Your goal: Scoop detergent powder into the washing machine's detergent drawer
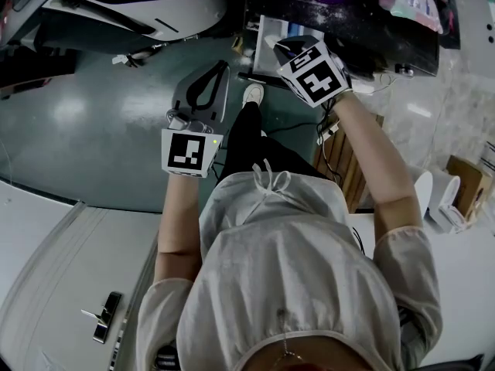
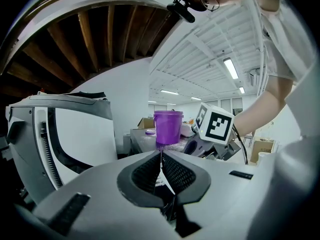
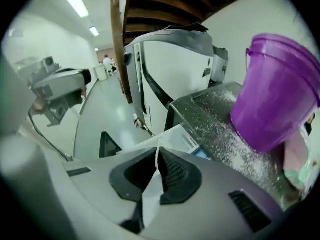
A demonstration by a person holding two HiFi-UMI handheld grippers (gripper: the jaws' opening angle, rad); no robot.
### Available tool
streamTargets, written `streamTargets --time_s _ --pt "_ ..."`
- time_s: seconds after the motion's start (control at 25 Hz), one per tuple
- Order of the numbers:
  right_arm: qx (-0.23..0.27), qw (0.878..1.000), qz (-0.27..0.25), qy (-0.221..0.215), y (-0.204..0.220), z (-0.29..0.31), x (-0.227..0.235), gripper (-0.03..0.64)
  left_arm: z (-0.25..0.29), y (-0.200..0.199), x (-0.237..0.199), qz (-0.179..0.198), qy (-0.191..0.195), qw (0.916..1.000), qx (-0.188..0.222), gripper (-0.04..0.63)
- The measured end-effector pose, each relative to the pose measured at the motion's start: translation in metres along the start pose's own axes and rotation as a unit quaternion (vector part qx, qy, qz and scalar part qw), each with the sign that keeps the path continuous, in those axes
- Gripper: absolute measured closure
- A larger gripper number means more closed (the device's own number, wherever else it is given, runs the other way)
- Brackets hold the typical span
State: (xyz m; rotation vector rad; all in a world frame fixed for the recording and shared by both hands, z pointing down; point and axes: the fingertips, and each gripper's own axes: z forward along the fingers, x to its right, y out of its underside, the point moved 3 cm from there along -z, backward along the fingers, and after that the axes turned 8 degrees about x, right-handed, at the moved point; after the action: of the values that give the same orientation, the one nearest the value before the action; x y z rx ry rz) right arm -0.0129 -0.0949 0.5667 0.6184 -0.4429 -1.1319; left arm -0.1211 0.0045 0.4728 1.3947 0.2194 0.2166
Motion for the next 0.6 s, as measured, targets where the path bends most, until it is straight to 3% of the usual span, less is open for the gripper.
streamTargets --time_s 0.12,0.2,0.4,0.6 --pt "-0.007 0.995 -0.092 0.028 -0.003 0.001 -0.005 0.606 -0.007 0.002 -0.001 -0.001 -0.006 1.0 0.0 0.566" --pt "-0.009 0.985 -0.164 0.055 -0.004 0.002 -0.007 0.606 -0.011 0.003 -0.002 0.0 -0.009 1.0 -0.001 0.566" --pt "-0.001 0.936 -0.33 0.12 -0.005 -0.001 -0.016 0.606 -0.02 0.001 0.001 0.003 -0.014 0.9999 0.002 0.566" --pt "0.008 0.897 -0.415 0.151 -0.006 -0.005 -0.025 0.606 -0.029 0.002 0.006 0.007 -0.018 0.9998 0.005 0.566"
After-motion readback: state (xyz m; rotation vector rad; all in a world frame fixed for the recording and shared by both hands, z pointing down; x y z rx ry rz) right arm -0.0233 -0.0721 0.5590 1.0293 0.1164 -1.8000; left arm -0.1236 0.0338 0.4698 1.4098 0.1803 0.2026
